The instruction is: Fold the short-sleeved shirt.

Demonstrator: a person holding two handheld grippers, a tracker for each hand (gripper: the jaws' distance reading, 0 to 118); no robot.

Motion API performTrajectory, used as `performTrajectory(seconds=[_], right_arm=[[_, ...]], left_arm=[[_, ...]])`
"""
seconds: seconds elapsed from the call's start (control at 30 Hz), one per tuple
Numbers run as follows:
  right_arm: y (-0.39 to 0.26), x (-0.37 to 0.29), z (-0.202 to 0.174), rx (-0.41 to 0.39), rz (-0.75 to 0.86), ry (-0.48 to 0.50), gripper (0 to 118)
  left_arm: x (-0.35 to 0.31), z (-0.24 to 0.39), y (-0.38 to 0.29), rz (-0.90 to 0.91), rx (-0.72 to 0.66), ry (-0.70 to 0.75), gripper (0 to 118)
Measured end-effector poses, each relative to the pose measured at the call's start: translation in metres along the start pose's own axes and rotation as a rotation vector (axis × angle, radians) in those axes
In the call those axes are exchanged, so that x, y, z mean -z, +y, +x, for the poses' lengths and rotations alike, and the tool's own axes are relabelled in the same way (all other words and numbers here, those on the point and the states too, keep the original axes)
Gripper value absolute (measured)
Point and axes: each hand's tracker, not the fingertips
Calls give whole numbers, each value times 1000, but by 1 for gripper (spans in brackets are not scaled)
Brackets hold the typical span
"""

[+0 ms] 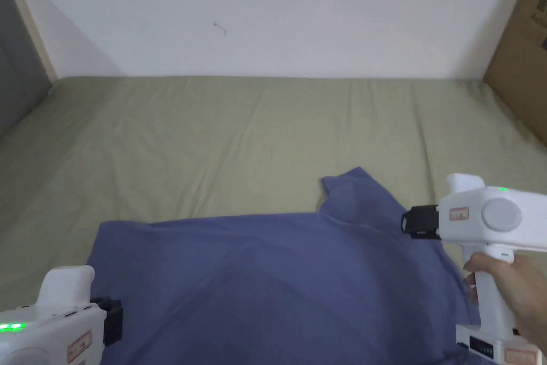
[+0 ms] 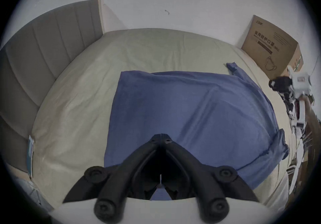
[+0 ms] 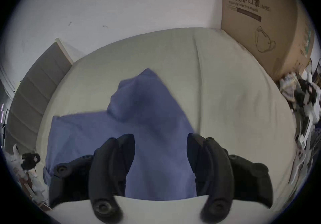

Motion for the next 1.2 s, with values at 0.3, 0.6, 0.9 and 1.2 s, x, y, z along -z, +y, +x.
performTrajectory(seconds=[0.3, 0.6, 0.9, 1.2], right_arm=[[35, 81, -2, -85, -124, -34, 68], [22, 101, -3, -65, -110, -45, 5], [33, 70, -4, -96, -84, -74, 2], [48, 53, -18, -108, -44, -45, 2]], left_arm=[[36, -6, 5, -59, -10, 2, 0], [45, -6, 15, -53, -36, -22, 0], [39, -10, 32, -27, -26, -21, 0], [48, -25, 59, -5, -44, 16, 0]])
